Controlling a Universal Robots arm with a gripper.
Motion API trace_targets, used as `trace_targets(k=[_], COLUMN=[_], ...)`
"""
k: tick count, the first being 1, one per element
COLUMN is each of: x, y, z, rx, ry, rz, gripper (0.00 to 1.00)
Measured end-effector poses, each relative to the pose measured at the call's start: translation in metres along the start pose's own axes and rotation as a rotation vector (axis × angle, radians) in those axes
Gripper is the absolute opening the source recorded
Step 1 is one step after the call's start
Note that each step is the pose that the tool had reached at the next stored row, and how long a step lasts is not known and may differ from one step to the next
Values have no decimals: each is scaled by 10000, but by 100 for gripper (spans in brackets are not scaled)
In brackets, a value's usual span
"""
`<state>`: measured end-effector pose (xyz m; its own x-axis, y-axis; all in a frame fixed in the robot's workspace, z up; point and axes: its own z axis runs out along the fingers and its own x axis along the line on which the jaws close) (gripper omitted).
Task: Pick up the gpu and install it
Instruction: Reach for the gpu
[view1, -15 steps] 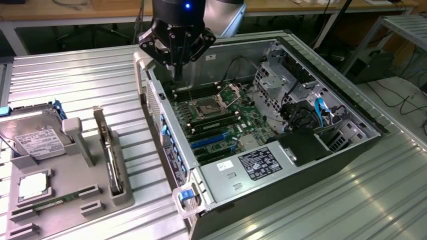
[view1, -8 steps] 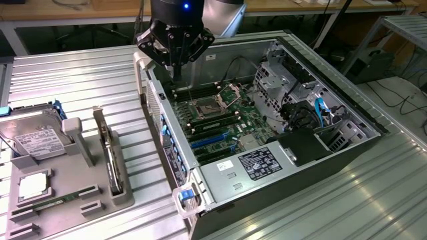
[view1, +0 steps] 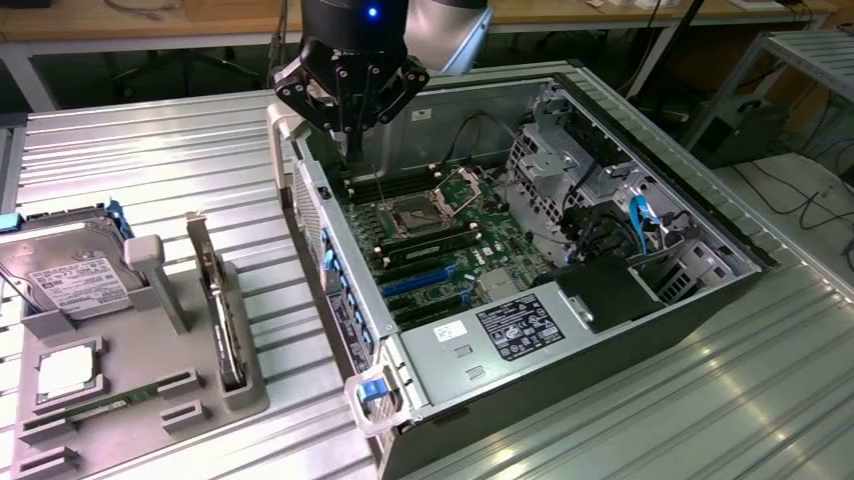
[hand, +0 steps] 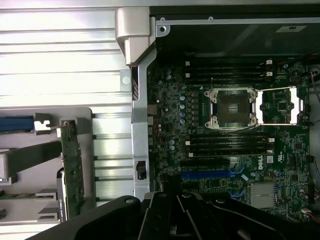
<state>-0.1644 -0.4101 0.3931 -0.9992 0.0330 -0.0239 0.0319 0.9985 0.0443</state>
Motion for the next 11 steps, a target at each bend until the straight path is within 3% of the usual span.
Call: trace_targets(k=[11], x=[86], y=[-3], z=[2], rx=[28], ry=[14], rz=[-91], gripper=[11])
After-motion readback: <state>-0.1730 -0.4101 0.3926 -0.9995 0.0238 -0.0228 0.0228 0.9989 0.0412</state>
